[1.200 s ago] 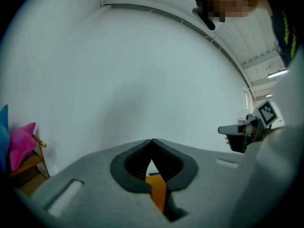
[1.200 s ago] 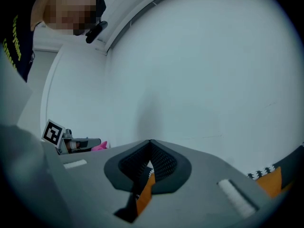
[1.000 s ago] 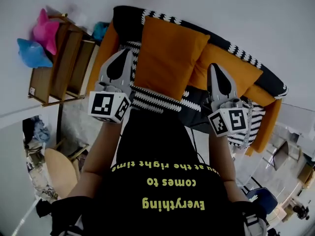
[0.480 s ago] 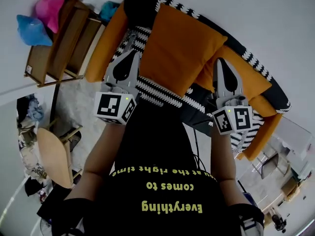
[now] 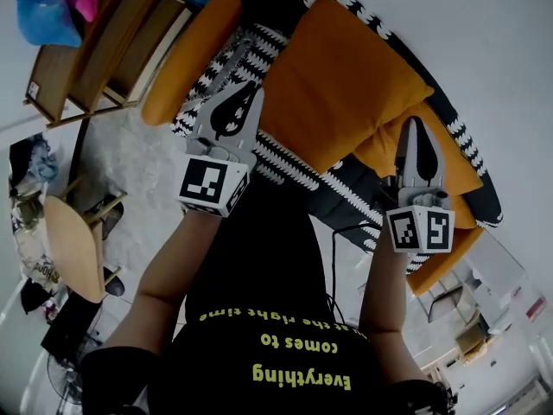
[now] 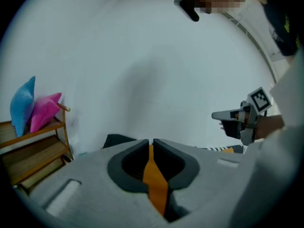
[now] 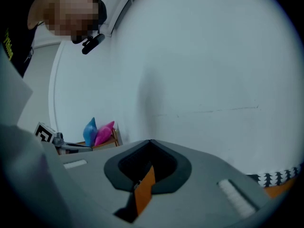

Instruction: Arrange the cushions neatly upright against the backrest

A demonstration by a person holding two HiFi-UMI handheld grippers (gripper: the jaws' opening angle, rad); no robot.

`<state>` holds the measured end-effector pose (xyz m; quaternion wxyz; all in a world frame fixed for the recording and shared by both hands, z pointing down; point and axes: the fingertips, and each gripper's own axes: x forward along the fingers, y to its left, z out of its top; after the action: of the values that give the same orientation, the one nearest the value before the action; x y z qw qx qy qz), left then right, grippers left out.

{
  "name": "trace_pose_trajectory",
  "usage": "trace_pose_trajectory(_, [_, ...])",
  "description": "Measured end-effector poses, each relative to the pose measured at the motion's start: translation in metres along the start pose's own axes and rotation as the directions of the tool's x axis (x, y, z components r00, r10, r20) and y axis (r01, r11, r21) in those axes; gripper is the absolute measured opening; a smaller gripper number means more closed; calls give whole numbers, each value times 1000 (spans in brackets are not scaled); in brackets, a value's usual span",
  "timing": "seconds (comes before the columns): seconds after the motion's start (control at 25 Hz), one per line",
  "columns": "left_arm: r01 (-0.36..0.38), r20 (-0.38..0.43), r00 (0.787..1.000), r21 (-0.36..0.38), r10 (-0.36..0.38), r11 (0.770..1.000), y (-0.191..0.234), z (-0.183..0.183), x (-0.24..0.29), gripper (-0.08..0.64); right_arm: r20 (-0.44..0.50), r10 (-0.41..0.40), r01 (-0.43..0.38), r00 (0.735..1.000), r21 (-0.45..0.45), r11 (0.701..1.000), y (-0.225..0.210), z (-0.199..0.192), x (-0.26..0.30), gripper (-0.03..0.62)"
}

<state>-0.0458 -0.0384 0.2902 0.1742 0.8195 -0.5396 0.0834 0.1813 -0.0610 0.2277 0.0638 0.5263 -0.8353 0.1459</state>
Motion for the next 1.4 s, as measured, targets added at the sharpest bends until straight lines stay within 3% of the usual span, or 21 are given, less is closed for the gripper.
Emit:
trace_pose_trajectory(0.24, [0,-117,993,-97,-11,995,26,-74,23,82,-35,-42,42,999,-17,999,-38,-41,54,25])
trace_pose_trajectory(0.4, [-8,-248,968,-156,-31,988,36,-152,36,119,-75,1,-5,997,-57,998,-51,-77,102,62])
trace_pose_trajectory(0.48, [4,-311,947,-231,-78,973,35,-196,41,140,-94,16,-25,995,-90,996,-52,-93,123,80])
trace_pose_trajectory(0.6, [-20,-372,918,-390,-138,921,36,-255,49,176,-112,33,-49,993,-144,988,-49,-113,146,93])
trace_pose_trajectory(0.72, [-92,-463,872,-472,-158,877,34,-314,53,194,-182,51,-88,982,-201,976,-51,-142,160,125])
trace_pose_trajectory(0.88, [-115,-566,783,-540,-259,834,6,-372,45,192,-266,75,-152,961,-279,948,-57,-166,169,138])
trace_pose_trajectory(1.0, [-91,-601,748,-515,-283,852,-11,-387,45,227,-296,86,-184,951,-320,929,-66,-168,179,168])
trace_pose_trajectory(1.12, [-89,-659,703,-457,-269,885,-21,-407,48,353,-322,89,-210,943,-365,907,-70,-169,194,211])
trace_pose_trajectory(1.28, [-152,-717,636,-480,-286,864,-36,-435,51,415,-389,73,-254,918,-437,863,-72,-185,210,265])
trace_pose_trajectory(1.4, [-156,-728,624,-472,-284,868,-45,-445,60,449,-455,57,-300,888,-483,823,-74,-203,219,297])
